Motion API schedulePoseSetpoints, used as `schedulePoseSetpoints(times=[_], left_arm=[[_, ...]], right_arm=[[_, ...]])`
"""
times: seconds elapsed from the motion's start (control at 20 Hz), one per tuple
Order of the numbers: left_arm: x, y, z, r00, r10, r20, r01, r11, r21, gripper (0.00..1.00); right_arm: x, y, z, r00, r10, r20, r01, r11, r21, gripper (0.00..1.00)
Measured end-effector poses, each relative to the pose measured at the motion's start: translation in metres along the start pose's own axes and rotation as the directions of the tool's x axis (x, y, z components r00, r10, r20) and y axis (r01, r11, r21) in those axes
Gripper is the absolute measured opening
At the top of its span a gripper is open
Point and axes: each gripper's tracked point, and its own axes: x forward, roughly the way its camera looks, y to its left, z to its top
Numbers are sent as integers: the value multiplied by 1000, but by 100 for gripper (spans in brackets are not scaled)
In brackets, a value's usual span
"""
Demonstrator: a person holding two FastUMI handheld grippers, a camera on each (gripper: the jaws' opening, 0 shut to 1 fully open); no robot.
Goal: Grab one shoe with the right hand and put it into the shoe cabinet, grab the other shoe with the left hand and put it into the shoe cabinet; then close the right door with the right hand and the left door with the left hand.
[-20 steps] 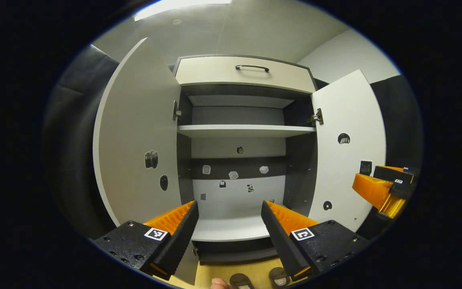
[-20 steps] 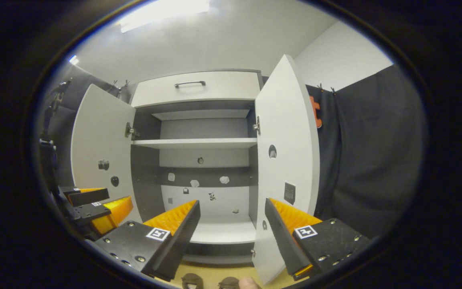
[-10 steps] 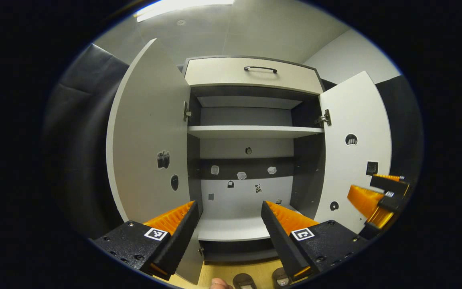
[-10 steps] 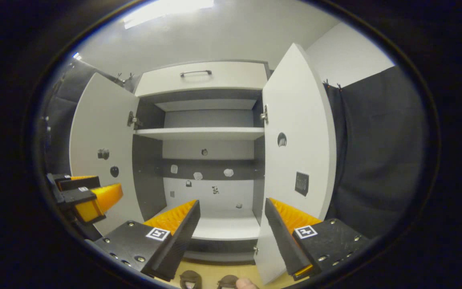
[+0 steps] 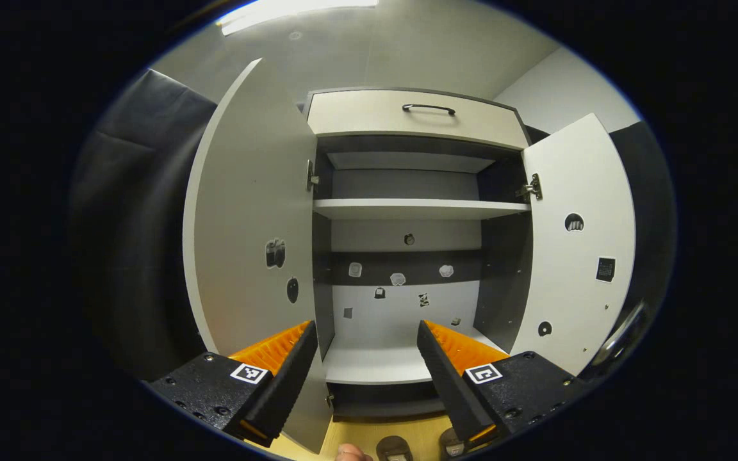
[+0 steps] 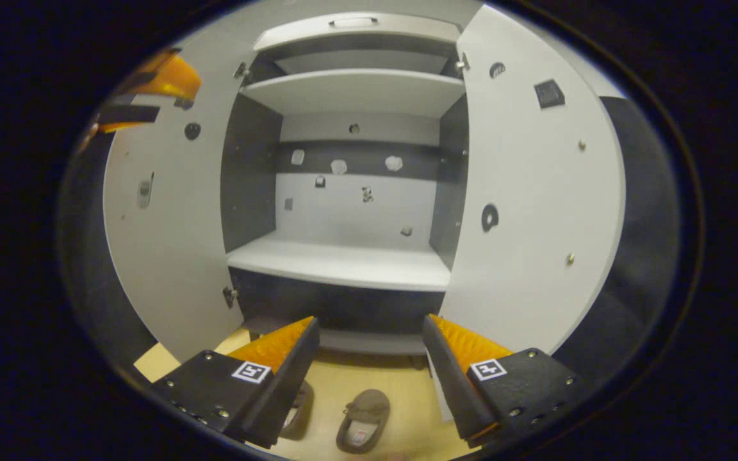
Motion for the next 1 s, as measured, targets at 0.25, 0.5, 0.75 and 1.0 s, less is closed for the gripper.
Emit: schedulePoseSetpoints(times=[0.25, 0.5, 0.75, 1.0], left_arm=[[1, 14, -4, 999, 42, -15, -42, 999, 0, 96], [1, 29, -6, 996, 85, -24, -85, 996, 7, 93], [-1, 45, -9, 991, 129, -36, -128, 992, 13, 96], [-3, 57, -12, 985, 164, -49, -162, 986, 40, 93]], right_arm=[[26, 20, -130, 961, 70, -266, -66, 997, 26, 97], [27, 40, -224, 876, 142, -462, -114, 990, 87, 92], [44, 50, -280, 816, 149, -559, -115, 989, 97, 92], [69, 51, -299, 824, 122, -553, -98, 993, 72, 93]])
